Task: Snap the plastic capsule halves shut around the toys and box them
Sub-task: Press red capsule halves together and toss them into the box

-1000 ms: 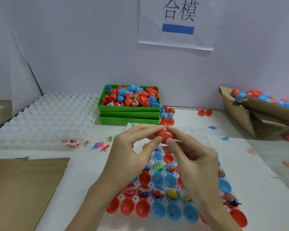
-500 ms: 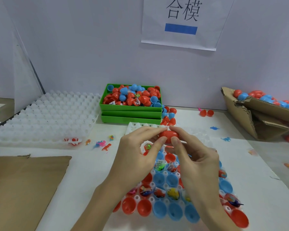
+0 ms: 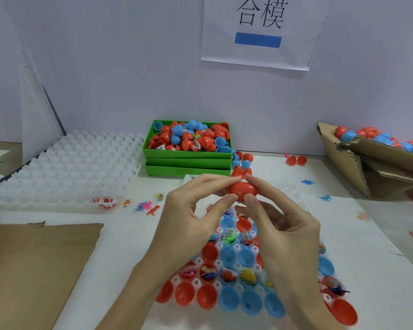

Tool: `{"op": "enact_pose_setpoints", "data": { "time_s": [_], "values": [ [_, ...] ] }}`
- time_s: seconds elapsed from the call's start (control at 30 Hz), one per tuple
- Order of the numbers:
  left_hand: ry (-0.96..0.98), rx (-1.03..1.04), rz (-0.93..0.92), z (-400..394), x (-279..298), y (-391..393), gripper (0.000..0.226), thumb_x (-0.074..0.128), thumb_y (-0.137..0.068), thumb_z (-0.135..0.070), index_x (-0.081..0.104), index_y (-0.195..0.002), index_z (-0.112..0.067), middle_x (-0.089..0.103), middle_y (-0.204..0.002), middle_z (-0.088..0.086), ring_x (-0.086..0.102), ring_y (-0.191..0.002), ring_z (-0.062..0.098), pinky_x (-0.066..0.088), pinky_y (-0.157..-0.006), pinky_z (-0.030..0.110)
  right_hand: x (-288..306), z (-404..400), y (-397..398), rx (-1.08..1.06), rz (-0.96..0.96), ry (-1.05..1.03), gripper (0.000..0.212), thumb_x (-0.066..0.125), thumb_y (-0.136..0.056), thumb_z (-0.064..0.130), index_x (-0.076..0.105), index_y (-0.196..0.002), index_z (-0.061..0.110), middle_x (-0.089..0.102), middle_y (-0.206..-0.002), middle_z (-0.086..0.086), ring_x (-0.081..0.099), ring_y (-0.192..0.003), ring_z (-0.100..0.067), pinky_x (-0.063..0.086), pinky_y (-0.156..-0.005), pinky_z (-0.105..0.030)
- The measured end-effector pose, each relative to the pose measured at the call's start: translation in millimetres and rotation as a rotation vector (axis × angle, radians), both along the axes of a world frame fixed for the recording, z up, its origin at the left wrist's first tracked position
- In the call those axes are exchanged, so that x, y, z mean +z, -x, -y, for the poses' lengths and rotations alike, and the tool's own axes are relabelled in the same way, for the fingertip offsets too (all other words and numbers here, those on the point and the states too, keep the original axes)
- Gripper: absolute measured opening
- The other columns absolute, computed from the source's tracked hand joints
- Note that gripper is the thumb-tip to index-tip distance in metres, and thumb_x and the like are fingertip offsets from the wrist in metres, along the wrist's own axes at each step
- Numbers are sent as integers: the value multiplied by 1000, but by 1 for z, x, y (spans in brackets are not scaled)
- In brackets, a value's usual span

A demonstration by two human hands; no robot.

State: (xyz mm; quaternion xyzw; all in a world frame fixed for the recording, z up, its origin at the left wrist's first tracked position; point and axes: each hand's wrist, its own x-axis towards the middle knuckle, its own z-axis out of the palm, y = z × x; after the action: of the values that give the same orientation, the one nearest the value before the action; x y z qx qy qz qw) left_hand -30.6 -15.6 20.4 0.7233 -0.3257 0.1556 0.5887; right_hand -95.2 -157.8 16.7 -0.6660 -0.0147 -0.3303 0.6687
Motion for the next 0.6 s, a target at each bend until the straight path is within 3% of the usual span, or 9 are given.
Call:
{"op": "enact_pose_setpoints", "data": {
  "time_s": [0.17,0.3,0.47,0.6],
  "values": [
    [5,-32,-66,1,-3,1,38,71,-95,-23,71,-133,-23,73,-123,-12,67,-120,20,55,-102,33,2,5,0,35,-32,-3,34,75,-90,15,76,-123,23,79,-107,15,76,-96,-6,59,-80,-15],
    [-12,17,-92,11,-5,6,48,76,-88,-39,68,-134,-31,70,-126,-17,63,-125,14,54,-105,31,5,11,-2,97,-147,-135,29,78,-84,28,80,-113,34,80,-103,10,75,-102,-6,56,-81,-11],
    [25,99,-25,3,-1,2,39,75,-86,-40,73,-124,-34,73,-118,-19,65,-121,12,53,-102,26,12,15,-6,479,-267,-457,30,75,-88,27,77,-118,21,75,-122,-11,72,-115,-28,58,-93,-28],
    [1,89,42,-1,2,1,37,75,-89,-32,73,-126,-25,72,-121,-13,63,-124,13,51,-105,27,13,12,-7,485,-251,-467,28,73,-90,26,77,-117,20,75,-120,-14,73,-113,-31,59,-90,-29]
  ]
}}
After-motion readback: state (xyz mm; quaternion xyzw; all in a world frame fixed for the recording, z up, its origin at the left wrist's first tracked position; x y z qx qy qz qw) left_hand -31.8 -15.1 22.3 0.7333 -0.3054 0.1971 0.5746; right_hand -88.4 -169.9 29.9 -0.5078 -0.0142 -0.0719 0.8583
